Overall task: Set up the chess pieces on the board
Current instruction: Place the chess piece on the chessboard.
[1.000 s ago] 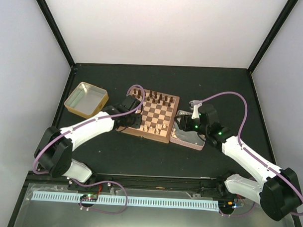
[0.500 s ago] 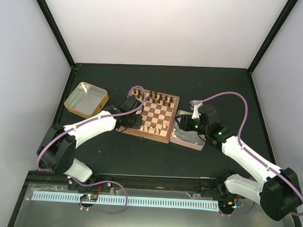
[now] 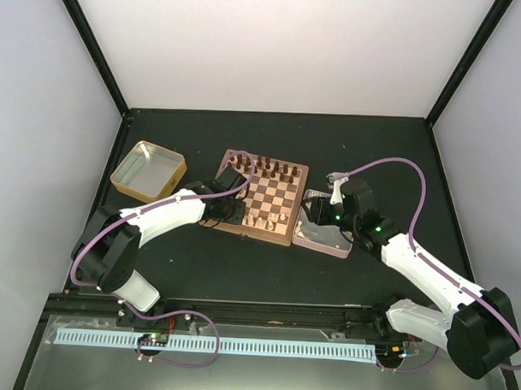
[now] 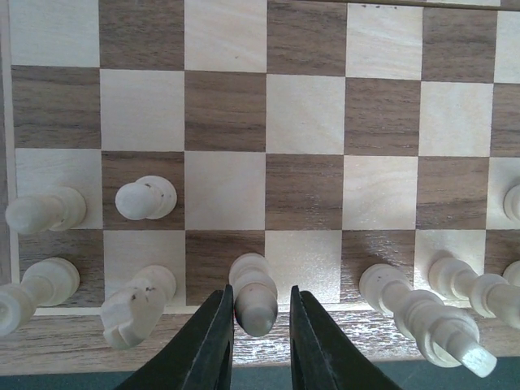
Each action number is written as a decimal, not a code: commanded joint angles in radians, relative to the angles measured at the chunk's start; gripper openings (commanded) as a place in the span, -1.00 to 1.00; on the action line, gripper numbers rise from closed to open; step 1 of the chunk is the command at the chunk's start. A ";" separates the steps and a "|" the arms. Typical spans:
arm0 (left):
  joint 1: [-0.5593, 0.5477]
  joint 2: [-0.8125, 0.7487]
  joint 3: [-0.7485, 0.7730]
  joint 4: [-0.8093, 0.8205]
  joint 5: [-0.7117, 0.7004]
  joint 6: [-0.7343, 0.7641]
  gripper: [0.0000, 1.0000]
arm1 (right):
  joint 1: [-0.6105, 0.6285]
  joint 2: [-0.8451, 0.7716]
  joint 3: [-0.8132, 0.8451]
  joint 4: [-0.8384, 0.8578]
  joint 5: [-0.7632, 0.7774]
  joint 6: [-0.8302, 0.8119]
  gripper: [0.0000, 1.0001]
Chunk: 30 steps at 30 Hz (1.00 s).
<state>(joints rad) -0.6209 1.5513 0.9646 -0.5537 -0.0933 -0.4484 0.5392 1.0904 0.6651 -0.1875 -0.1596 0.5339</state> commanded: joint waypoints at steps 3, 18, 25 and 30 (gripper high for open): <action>0.007 0.007 0.030 -0.022 -0.040 0.005 -0.60 | 0.002 0.007 -0.001 0.002 0.017 0.005 0.18; 0.007 -0.005 0.026 -0.031 -0.042 0.013 -0.77 | 0.002 0.018 0.000 0.008 0.010 0.008 0.18; 0.008 -0.012 0.020 -0.039 -0.049 0.017 -0.79 | 0.002 0.020 0.001 0.007 0.007 0.008 0.18; 0.007 -0.024 0.010 -0.042 -0.055 0.021 -0.81 | 0.002 0.021 -0.001 0.008 0.005 0.010 0.17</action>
<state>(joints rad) -0.6209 1.5513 0.9646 -0.5613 -0.1287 -0.4423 0.5392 1.1076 0.6651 -0.1875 -0.1600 0.5350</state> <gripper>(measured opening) 0.120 0.588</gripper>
